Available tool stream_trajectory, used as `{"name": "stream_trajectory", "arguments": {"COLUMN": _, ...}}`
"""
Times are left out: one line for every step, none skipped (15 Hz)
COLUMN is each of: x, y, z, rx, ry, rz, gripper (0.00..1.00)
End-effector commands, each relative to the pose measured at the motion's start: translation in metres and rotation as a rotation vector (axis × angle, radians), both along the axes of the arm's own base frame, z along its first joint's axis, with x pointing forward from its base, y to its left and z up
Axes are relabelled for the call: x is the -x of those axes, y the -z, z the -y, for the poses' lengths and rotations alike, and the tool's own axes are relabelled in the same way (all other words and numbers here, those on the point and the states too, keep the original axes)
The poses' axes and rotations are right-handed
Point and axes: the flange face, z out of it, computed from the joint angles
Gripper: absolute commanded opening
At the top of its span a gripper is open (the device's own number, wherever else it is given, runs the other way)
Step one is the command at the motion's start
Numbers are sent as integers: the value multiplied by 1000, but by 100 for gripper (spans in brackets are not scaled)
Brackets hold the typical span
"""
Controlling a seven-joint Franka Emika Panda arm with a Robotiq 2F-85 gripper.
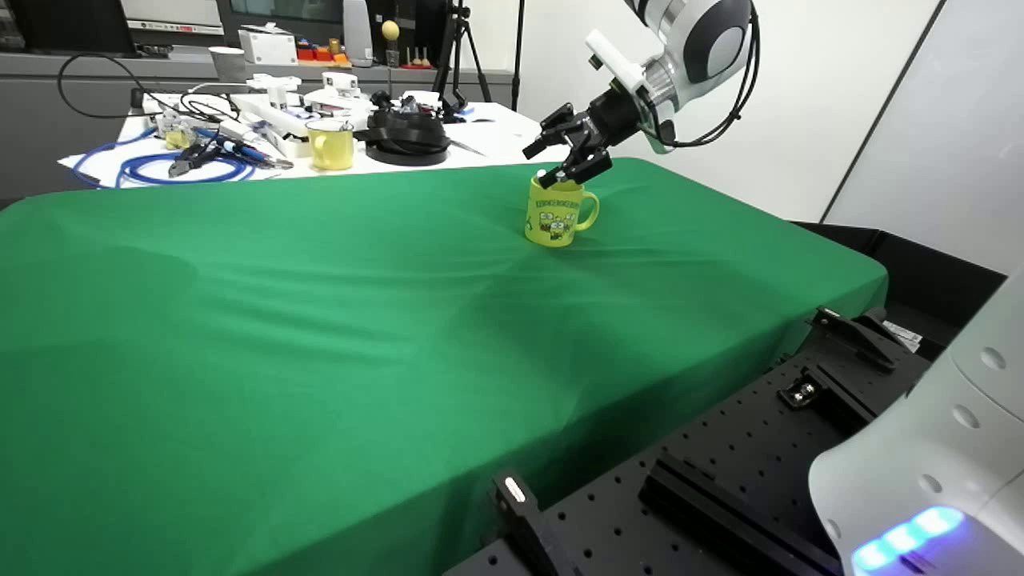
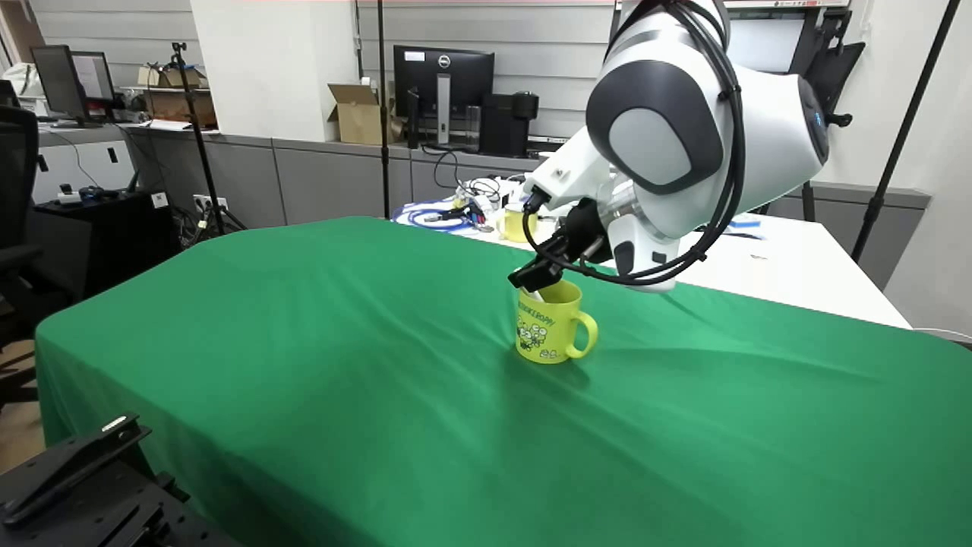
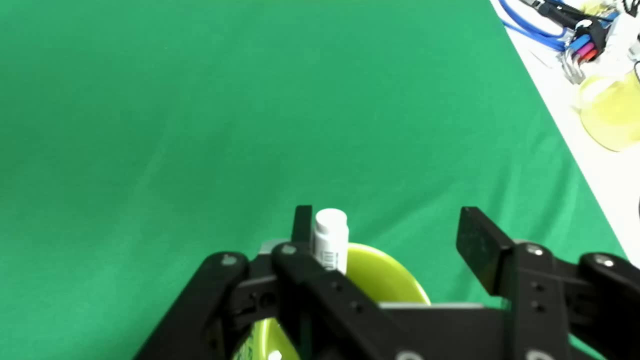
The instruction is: Take the blue marker out of the yellow mug
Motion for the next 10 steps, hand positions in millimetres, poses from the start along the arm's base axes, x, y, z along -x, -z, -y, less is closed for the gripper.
{"name": "stream_trajectory", "arguments": {"x": -5, "y": 0, "z": 0, "rx": -8, "ry": 35, "rz": -5, "gripper": 45}}
{"name": "stream_trajectory", "arguments": {"x": -5, "y": 0, "z": 1, "rx": -8, "ry": 37, "rz": -6, "gripper": 39}}
{"name": "stream_trajectory", "arguments": {"x": -5, "y": 0, "z": 2, "rx": -8, "ry": 41, "rz": -9, "gripper": 33}}
{"name": "stream_trajectory", "arguments": {"x": -6, "y": 0, "z": 2, "rx": -10, "ry": 41, "rz": -10, "gripper": 25}}
{"name": "stream_trajectory", "arguments": {"x": -6, "y": -1, "z": 3, "rx": -12, "ry": 44, "rz": -8, "gripper": 19}}
{"name": "stream_trajectory", "arguments": {"x": -7, "y": -4, "z": 4, "rx": -16, "ry": 46, "rz": -3, "gripper": 11}}
{"name": "stream_trajectory", "arguments": {"x": -7, "y": -6, "z": 5, "rx": -19, "ry": 47, "rz": -1, "gripper": 5}}
{"name": "stream_trajectory", "arguments": {"x": -8, "y": -9, "z": 5, "rx": -22, "ry": 50, "rz": 2, "gripper": 1}}
{"name": "stream_trajectory", "arguments": {"x": -8, "y": -11, "z": 5, "rx": -30, "ry": 54, "rz": 0, "gripper": 3}}
{"name": "stream_trajectory", "arguments": {"x": -10, "y": -14, "z": 5, "rx": -41, "ry": 58, "rz": -4, "gripper": 4}}
